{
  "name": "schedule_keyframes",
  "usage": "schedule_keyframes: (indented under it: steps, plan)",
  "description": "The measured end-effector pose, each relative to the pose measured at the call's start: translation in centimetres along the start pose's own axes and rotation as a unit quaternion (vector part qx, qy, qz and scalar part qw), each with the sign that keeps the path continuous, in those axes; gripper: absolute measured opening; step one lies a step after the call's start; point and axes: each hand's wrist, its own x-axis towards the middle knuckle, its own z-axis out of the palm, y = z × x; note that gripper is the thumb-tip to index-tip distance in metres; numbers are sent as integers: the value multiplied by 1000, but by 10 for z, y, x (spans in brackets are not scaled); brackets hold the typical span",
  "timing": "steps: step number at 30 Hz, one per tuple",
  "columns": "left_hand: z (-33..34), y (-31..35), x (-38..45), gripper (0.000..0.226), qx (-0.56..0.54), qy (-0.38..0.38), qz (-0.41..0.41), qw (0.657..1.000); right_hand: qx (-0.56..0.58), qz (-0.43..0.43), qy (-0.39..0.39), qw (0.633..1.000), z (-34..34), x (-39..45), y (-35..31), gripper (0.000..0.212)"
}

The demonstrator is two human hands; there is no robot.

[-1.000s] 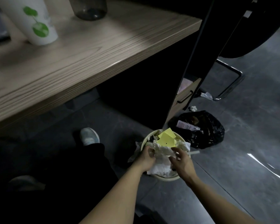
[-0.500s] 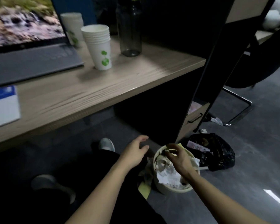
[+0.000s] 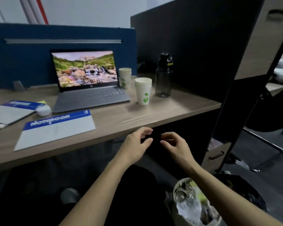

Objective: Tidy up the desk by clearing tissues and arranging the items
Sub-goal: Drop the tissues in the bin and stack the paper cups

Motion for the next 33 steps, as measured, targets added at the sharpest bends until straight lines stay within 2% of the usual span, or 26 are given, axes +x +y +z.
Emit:
schedule_keyframes:
  steps: [6,12,14,18,20,29,33]
  plan:
    - [-60,26,4,22,-34,63,3,997,14,-57,5,998,6,29,-60,15]
    - [-114,12,18,22,-29,114,-23,993,5,-52,8,999,21,76,-77,13]
    - [-121,4,28,23,-34,118,-32,992,2,-27,-5,1000,24,100,-73,21]
    - [-116,-10,61,27,-44,107,-45,992,-11,61,-39,997,30,146,-57,54]
    - [-107,-14,82,32,-48,94,-48,993,-15,65,-30,997,33,164,-48,61]
    - [-62,-27,167,53,3,96,-6,995,-13,-2,19,1000,46,215,-32,46]
    - [-61,-33,195,55,-7,99,-4,995,12,-19,10,1000,50,239,-30,37]
